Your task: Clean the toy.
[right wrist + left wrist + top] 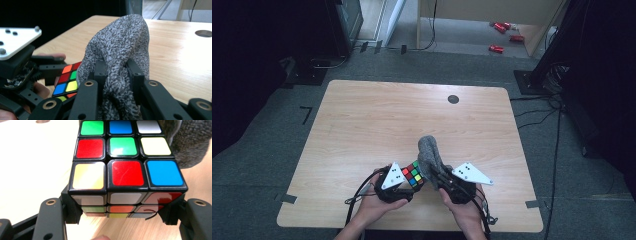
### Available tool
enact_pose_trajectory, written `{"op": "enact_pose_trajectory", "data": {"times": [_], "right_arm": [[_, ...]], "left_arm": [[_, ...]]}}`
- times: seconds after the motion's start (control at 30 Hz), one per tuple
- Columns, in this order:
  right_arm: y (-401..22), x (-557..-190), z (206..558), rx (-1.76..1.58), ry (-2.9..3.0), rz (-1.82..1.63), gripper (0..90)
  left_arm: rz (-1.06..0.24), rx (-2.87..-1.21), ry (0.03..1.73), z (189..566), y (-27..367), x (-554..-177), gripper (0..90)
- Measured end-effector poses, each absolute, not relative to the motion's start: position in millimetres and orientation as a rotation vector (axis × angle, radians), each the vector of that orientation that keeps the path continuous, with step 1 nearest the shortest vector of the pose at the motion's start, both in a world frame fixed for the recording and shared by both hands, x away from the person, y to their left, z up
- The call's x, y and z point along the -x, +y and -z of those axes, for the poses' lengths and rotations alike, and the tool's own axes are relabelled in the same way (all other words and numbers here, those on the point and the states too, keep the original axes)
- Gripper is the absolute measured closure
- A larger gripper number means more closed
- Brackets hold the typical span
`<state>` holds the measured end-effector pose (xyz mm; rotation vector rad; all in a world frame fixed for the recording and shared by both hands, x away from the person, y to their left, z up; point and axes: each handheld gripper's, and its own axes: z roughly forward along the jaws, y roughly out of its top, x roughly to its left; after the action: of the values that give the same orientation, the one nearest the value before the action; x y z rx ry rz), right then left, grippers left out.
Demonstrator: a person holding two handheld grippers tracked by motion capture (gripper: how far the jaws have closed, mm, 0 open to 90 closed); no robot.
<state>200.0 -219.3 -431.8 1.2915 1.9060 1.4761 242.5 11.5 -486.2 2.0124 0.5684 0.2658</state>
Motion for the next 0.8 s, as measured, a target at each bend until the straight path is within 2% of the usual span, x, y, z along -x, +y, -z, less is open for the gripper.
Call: {"op": "enact_pose_trajectory", "data": {"times": [0.07,0.53,0.63,0.8], "right_arm": [[-222.8,-200.0,429.5,-1.293,1.893,-1.502,75.1],[-221.0,-205.3,445.0,-1.382,1.936,-1.594,75.4],[-222.0,-207.4,449.4,-1.412,1.956,-1.593,75.4],[-219.2,-202.2,437.1,-1.375,1.942,-1.714,75.3]], "left_arm": [[-0.228,-1.977,0.572,488.1,17.0,-246.8,34.8],[-0.282,-1.852,0.474,484.1,25.0,-242.0,34.8],[-0.294,-1.869,0.496,484.8,28.3,-244.8,34.8],[-0.286,-1.914,0.478,490.1,22.3,-242.0,34.8]]}}
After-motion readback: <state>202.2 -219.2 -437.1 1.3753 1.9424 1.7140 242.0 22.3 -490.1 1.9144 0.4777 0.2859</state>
